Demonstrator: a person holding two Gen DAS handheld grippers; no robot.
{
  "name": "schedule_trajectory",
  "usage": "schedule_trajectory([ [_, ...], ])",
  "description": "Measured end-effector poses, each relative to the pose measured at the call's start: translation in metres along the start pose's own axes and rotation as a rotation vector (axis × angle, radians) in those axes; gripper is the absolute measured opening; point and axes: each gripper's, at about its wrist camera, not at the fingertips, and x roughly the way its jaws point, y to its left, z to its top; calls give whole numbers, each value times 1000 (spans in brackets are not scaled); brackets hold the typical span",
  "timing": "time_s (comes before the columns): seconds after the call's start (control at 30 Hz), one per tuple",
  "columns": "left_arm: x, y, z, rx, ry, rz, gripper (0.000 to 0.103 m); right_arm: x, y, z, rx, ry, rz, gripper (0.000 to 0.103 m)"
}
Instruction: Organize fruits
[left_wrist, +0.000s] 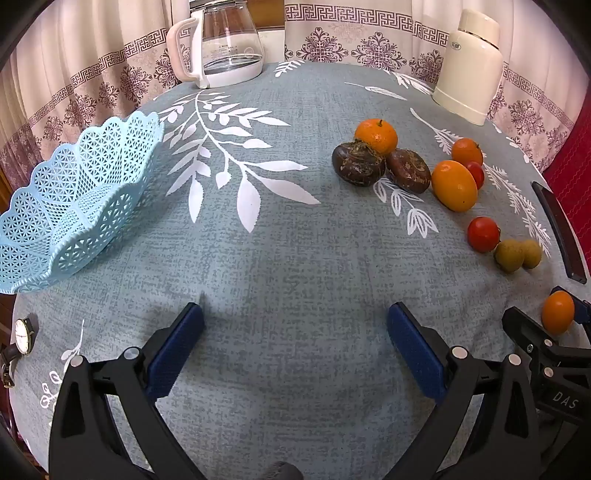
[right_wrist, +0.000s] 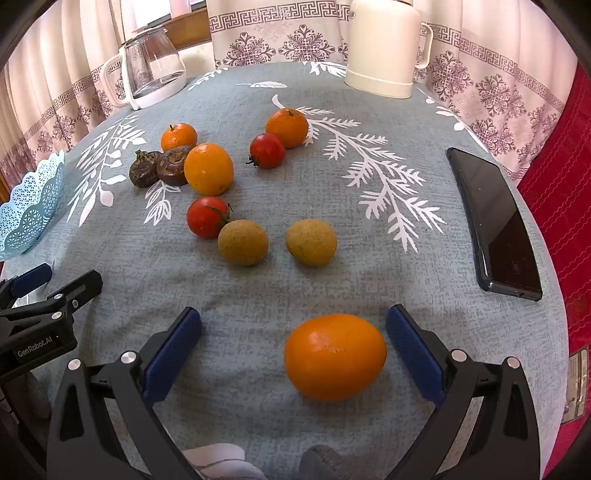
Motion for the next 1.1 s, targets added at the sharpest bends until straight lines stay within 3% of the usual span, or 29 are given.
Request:
schedule_trajectory([
  [1.1,0,4,0,-2,13,-15,101,-7,-1,-10,-26,22,18,98],
])
